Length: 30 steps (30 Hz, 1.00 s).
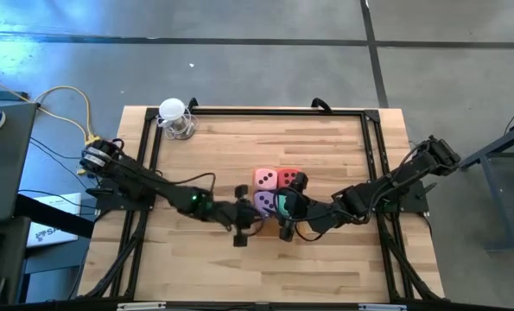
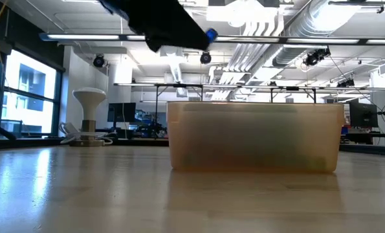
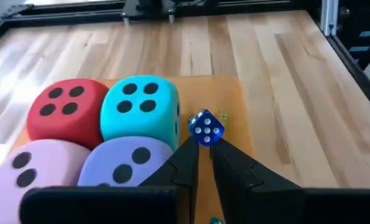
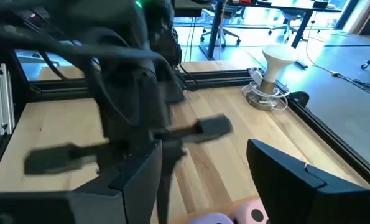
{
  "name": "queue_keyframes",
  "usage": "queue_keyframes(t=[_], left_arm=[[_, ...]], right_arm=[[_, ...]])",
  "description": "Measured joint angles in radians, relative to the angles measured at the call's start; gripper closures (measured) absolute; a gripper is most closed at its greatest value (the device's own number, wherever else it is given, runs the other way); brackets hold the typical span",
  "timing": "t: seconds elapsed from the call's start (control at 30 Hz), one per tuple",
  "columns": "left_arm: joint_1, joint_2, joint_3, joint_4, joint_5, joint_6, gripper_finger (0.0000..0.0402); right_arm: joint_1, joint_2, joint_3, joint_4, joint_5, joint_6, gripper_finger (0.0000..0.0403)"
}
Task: Pick & Place Dice
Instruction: Put the small dark blue die into the orange bin, then return to Home Position
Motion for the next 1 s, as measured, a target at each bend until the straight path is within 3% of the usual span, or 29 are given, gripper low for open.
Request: queue_keyframes(t=[0.3, 0.53, 0.73, 0.87, 1.0], left_arm=[[0.066, 0.117, 0.001, 0.0, 0.173, -0.01, 0.0367], [0.071, 0.121, 0.001, -0.005, 0.16, -0.001, 0.0367], [0.047, 0.054, 0.001, -0.04, 0.135, 0.063, 0.0367], [0.015, -0.04, 0.001, -0.157, 0.072, 0.081, 0.0367], [-0.008, -0.145, 0.001, -0.287, 0.032, 0.084, 0.0367]], right_arm=[[0.0, -0.001, 0.0, -0.016, -0.001, 0.001, 0.0174], [0.0, -0.001, 0.0, -0.061, -0.005, 0.048, 0.0174], [0.0, -0.001, 0.0, -0.064, -0.004, 0.049, 0.0179], [0.014, -0.024, 0.0, -0.158, 0.001, 0.062, 0.0212], [0.023, -0.09, 0.0, -0.289, 0.0, 0.154, 0.0285]])
